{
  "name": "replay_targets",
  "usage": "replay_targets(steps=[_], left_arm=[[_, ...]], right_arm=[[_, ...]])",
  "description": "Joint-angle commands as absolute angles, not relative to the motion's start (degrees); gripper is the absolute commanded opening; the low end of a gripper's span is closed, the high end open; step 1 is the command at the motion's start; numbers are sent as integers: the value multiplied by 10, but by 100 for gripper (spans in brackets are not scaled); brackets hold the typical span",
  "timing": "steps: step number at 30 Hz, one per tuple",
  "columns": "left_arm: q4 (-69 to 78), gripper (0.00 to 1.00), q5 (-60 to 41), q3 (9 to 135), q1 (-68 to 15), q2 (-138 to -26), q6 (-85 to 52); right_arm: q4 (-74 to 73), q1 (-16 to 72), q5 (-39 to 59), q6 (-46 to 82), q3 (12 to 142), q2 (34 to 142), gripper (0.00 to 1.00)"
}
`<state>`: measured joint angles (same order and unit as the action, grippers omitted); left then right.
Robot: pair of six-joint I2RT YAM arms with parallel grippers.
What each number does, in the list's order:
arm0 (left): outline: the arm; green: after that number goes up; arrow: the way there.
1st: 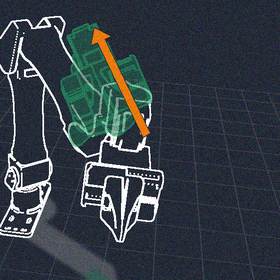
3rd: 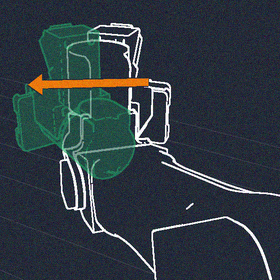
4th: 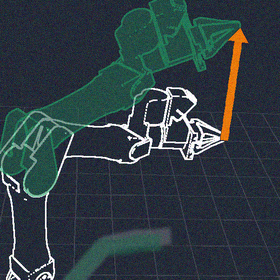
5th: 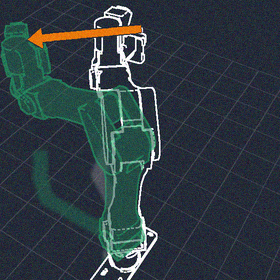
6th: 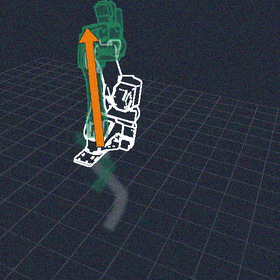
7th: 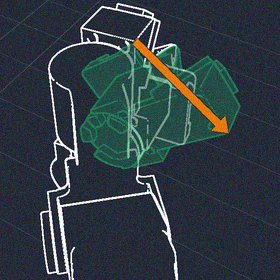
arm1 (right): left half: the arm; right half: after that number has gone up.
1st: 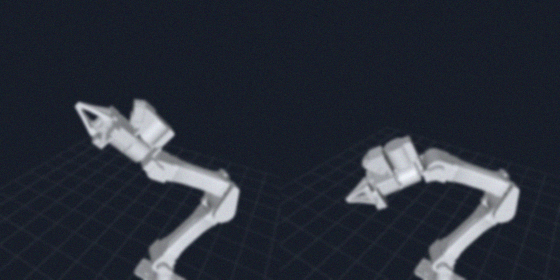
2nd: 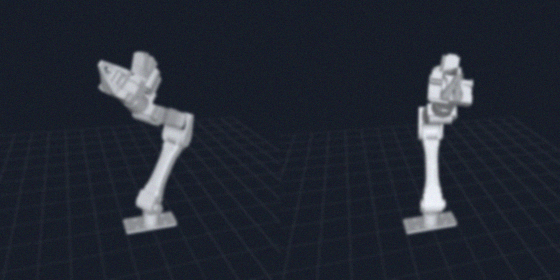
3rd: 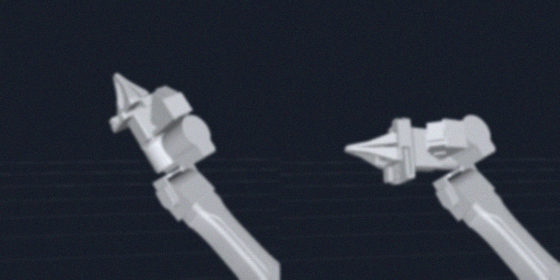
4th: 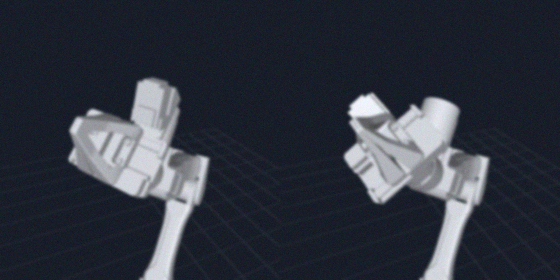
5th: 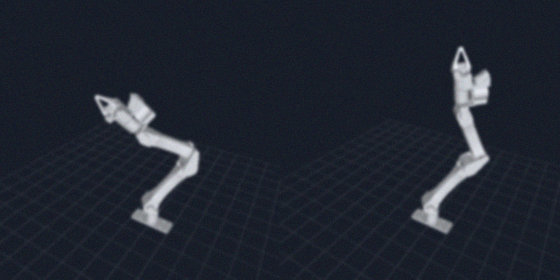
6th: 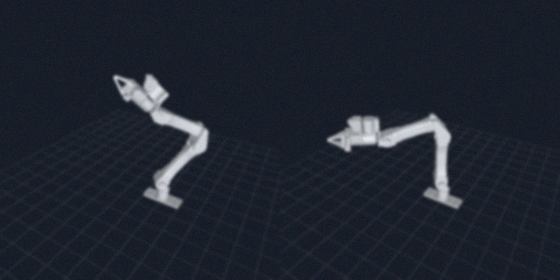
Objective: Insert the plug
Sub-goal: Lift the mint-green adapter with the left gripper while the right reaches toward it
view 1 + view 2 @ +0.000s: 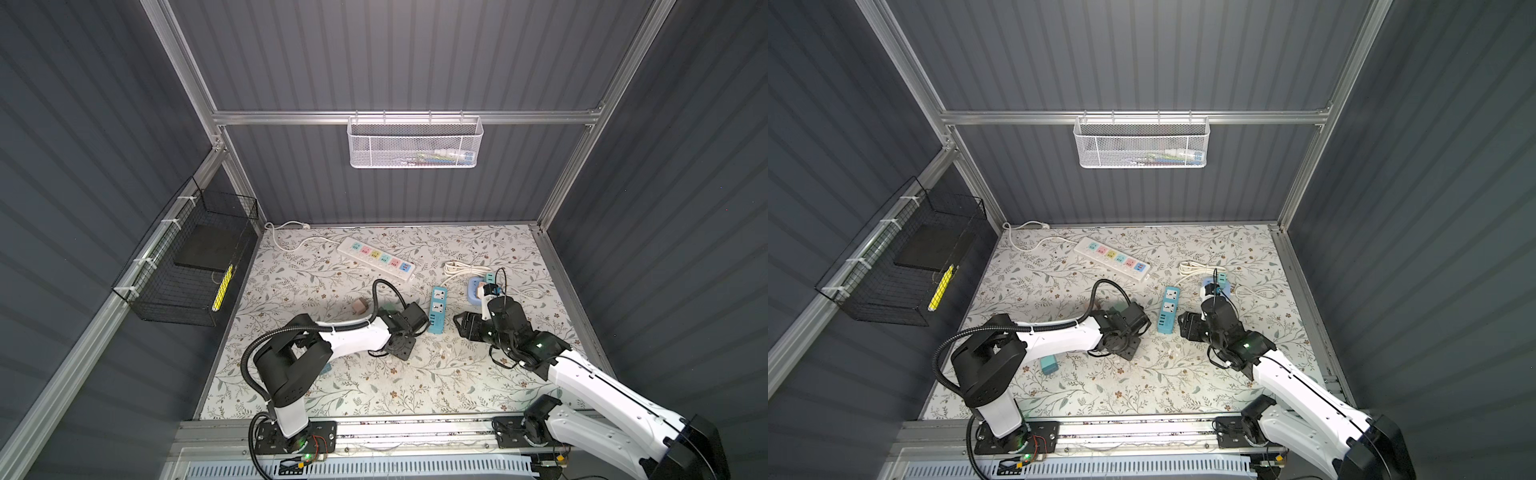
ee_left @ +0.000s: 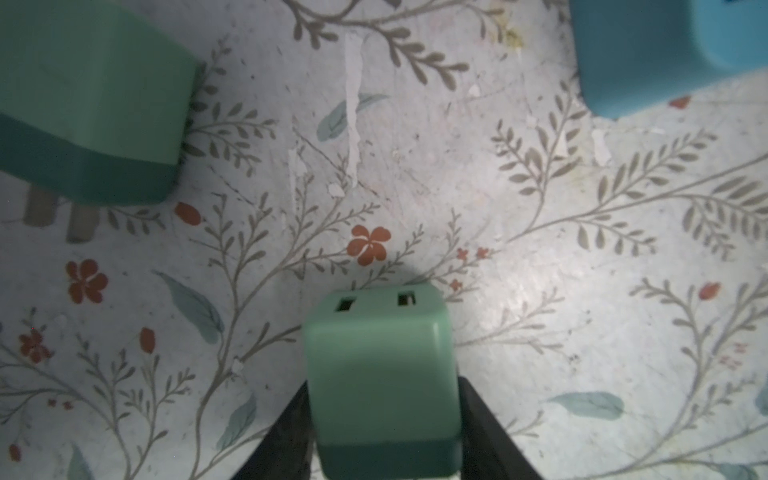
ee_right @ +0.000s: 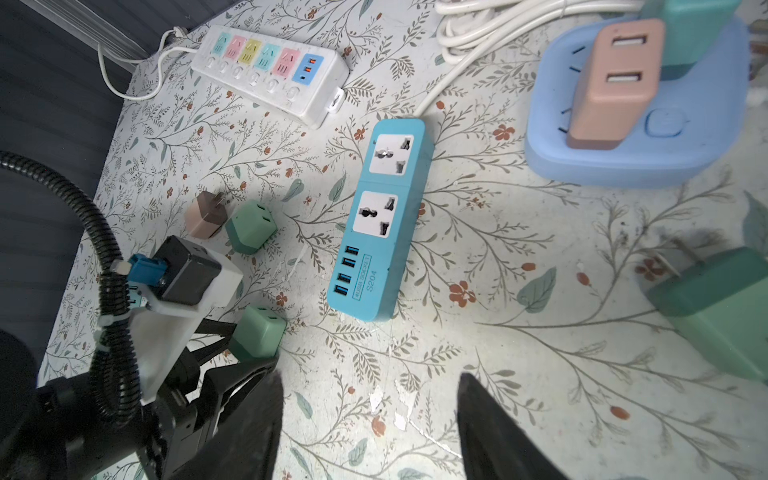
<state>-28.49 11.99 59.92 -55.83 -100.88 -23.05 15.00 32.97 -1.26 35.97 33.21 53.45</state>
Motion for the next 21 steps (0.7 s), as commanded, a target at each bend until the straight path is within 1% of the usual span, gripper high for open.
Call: replay_targets(steps=[1, 3, 5, 6, 8, 10, 12, 14, 18, 20, 21], left_arm=[[-260, 51, 117, 591, -556, -1004, -213], [-259, 52, 124, 591, -556, -1001, -207], [-262, 58, 129, 591, -556, -1001, -198], [-262, 58, 129, 591, -556, -1001, -196], [-261, 54, 126, 593, -557, -999, -191], [-258, 43, 124, 591, -557, -992, -188], [-243, 35, 120, 581, -556, -978, -183], [-222, 29, 116, 572, -557, -956, -174], [-116, 23, 97, 524, -558, -876, -147], [-9, 22, 90, 467, -559, -823, -130], [70, 23, 77, 425, -560, -794, -114]], right_arm=[[151, 328, -3, 360, 327, 533, 66], [152, 329, -1, 359, 325, 532, 67], [154, 329, 0, 359, 324, 530, 67], [154, 329, 1, 359, 325, 529, 66], [155, 329, 0, 358, 326, 529, 66], [157, 329, 2, 357, 328, 528, 67], [157, 329, 3, 358, 329, 527, 67], [157, 329, 3, 356, 330, 526, 67], [160, 329, 10, 348, 333, 517, 67], [164, 328, 19, 342, 337, 509, 67], [168, 328, 28, 335, 342, 504, 67]])
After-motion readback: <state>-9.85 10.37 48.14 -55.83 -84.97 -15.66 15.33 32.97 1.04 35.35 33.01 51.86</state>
